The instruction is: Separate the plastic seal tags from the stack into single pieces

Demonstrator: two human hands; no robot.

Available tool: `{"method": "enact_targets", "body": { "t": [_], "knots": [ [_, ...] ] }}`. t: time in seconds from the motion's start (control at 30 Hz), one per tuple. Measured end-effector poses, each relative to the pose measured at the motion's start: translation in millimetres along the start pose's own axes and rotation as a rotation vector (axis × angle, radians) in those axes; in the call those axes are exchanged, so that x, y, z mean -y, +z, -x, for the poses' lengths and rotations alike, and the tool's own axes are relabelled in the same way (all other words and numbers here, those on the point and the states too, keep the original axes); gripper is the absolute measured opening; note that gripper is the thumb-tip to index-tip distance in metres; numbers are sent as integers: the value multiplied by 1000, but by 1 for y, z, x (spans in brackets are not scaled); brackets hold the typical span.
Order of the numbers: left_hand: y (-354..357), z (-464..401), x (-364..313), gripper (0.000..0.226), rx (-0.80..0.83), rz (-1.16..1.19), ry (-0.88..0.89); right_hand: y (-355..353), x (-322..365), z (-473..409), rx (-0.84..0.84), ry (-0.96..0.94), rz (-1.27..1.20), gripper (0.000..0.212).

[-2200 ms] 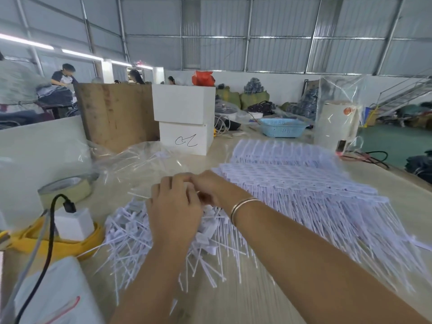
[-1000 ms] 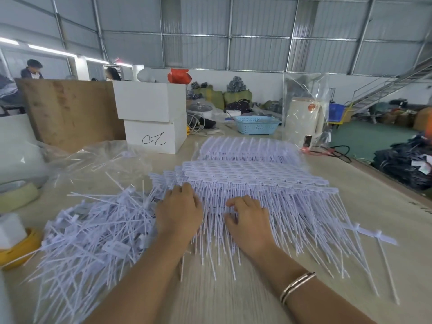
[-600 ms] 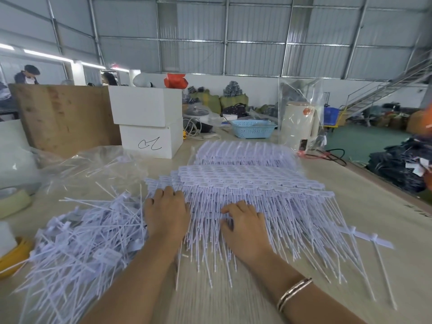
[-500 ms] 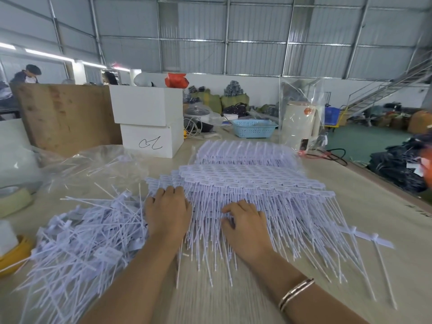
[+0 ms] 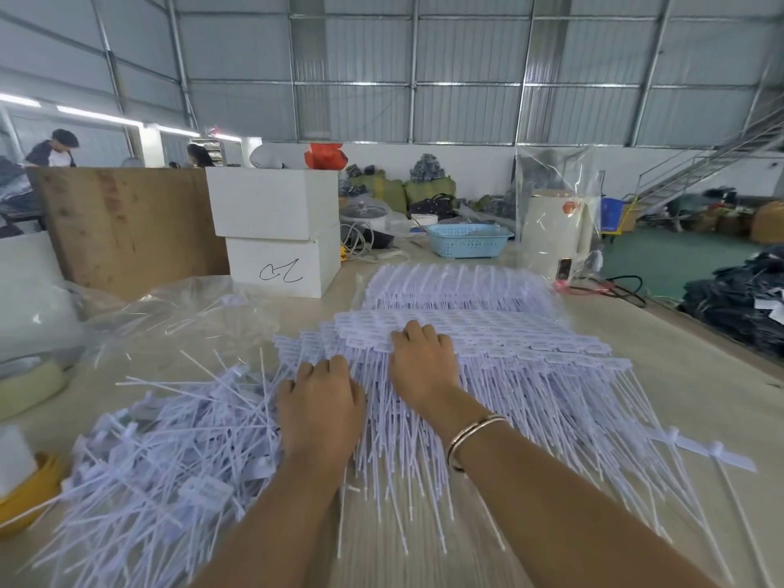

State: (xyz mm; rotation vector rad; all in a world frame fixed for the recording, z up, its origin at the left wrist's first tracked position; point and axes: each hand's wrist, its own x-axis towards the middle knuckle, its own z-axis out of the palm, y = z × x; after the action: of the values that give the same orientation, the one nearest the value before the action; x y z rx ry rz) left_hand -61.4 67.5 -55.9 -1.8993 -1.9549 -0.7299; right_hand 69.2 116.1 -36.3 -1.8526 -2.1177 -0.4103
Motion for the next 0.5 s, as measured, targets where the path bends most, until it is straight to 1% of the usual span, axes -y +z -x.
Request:
{"method": "enact_targets", "body": {
  "t": [0.07, 0.13, 0.23, 0.3, 0.37, 0.4, 0.47, 0.5],
  "knots": [
    [0, 0, 0, 18, 14, 5, -5, -1, 4, -3, -28, -6, 80, 33],
    [1, -1, 0, 20, 27, -3, -13, -1, 3, -5, -60, -14, 93, 31],
    [1, -1, 1, 25, 8, 45, -25, -5, 1, -6, -112, -26, 1, 31],
    [0, -1, 1, 27, -59, 135, -20, -15, 0, -6, -184, -60, -70, 29],
    [-1, 0, 0, 30, -144, 311, -22, -29, -1, -5, -241, -112, -133, 29],
    [-2, 1, -1, 32, -169, 440, -38, -36, -3, -4, -255, -139, -141, 30],
    [-7, 0, -4, 38, -191, 756, -100, -46, -6, 3, -279, -181, -120, 32],
    [-10, -1, -7, 38, -172, 918, -131, -50, -7, 7, -291, -194, -108, 32]
  ]
}}
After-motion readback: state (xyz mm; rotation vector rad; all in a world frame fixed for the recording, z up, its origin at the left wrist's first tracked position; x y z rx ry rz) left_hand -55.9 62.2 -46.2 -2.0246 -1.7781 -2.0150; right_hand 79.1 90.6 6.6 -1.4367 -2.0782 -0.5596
